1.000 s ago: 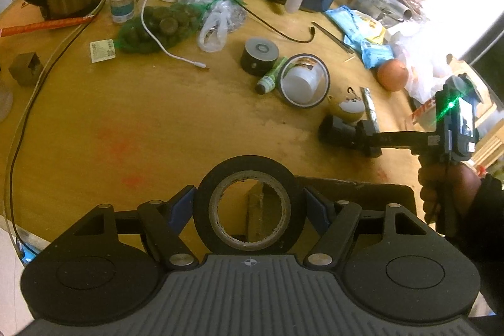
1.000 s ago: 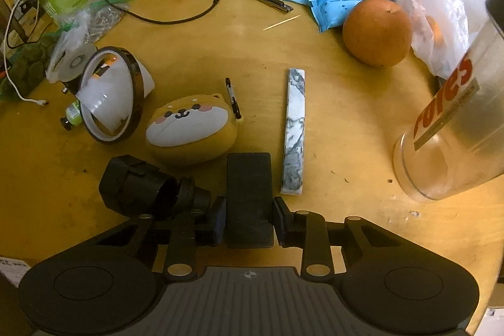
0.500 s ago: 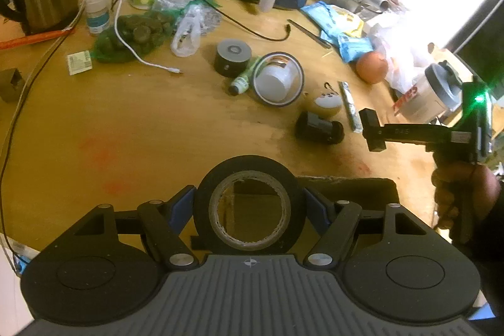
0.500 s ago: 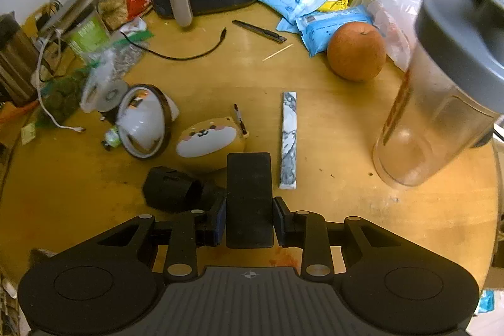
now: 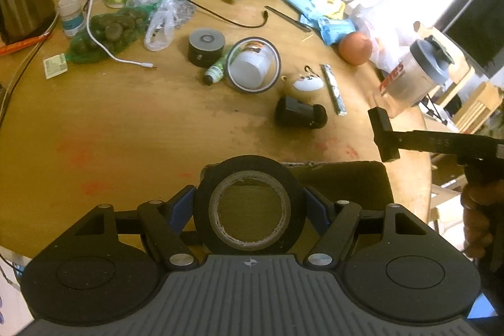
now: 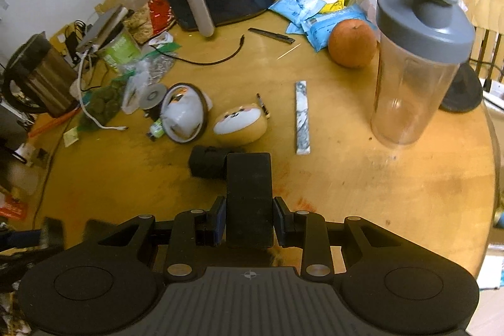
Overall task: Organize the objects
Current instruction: 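Carry tape roll and block into the cardboard box and open both tools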
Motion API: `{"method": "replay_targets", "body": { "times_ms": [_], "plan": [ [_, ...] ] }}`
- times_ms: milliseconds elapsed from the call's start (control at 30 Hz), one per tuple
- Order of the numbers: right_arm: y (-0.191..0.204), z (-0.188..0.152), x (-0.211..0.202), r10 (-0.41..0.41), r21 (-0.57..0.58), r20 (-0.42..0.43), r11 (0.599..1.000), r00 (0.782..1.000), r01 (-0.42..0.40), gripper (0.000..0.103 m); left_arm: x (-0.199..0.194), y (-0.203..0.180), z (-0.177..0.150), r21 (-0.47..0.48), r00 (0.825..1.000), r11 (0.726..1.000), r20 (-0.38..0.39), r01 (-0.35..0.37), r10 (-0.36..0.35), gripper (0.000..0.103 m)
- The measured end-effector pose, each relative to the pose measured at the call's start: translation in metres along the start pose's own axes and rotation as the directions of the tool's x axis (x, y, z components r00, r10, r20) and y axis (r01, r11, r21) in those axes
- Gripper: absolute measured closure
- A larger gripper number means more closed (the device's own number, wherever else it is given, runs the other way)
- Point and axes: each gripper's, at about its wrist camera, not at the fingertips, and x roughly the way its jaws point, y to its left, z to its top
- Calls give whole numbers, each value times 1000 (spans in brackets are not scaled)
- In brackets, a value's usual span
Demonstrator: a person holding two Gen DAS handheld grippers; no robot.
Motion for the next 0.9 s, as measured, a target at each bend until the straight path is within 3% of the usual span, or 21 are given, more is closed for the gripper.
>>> {"method": "replay_targets", "body": {
  "times_ms": [433,900],
  "plan": [
    [10,-43,-6,80,26,-88,997,993,-78,69,25,-16,-3,51,999,999,-42,-15,17,31],
    [16,-58,13,31,-14,-177,999,984,-34,69,46,-20,-6,56,993,995,-76,-88,92,31]
  ]
}}
